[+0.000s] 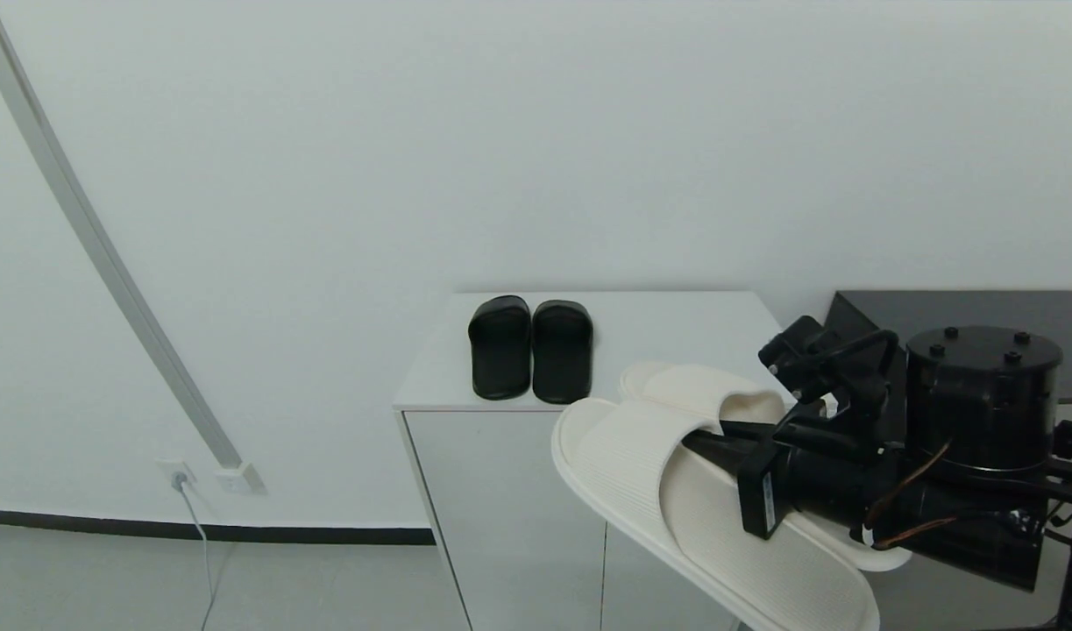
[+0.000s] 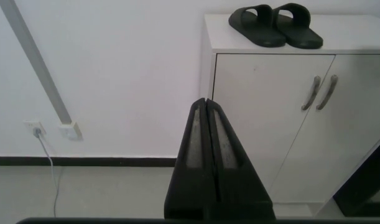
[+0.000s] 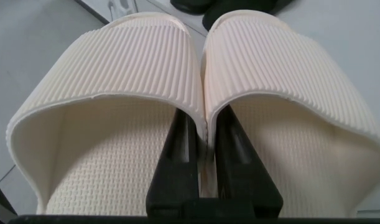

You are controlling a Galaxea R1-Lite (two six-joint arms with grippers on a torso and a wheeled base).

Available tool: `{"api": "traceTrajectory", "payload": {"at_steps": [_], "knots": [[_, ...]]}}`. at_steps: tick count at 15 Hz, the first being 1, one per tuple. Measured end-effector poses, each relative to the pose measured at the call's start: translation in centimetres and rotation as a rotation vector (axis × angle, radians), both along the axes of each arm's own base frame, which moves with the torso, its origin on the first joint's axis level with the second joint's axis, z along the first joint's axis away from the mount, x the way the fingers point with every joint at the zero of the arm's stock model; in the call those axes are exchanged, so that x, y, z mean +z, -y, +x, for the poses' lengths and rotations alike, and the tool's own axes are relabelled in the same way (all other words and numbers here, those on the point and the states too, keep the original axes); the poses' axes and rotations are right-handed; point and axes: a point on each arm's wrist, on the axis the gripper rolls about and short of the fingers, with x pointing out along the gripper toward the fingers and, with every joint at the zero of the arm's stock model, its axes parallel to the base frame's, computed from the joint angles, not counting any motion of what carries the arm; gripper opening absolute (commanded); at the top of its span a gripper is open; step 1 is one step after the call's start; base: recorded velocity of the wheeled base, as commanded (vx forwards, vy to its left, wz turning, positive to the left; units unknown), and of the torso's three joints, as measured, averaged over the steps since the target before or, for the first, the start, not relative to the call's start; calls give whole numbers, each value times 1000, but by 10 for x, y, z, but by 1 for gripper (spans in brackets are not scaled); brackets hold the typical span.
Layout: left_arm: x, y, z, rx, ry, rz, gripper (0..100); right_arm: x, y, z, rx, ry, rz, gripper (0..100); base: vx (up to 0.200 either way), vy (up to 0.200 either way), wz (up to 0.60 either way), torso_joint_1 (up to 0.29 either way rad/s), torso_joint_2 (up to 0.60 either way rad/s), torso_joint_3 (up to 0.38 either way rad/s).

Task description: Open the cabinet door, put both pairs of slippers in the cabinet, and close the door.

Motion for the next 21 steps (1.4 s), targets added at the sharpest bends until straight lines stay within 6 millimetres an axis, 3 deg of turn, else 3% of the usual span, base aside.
{"api": "traceTrajectory", "payload": {"at_steps": [5,10,11,21], "knots": [[0,0,0,0,1,1,0,-3,-1,-3,13,-8,-8,0,0,0,0,-19,42,24],[0,0,0,-6,-2,2,0,-7,-2,-8,30,-16,-19,0,0,0,0,-166,390,217],[0,0,0,-12,-3,3,100,-7,-2,-9,33,-17,-21,0,0,0,0,-227,520,300],[0,0,0,-15,-2,2,100,-11,-3,-13,47,-14,-45,0,0,0,0,-213,540,319]]}}
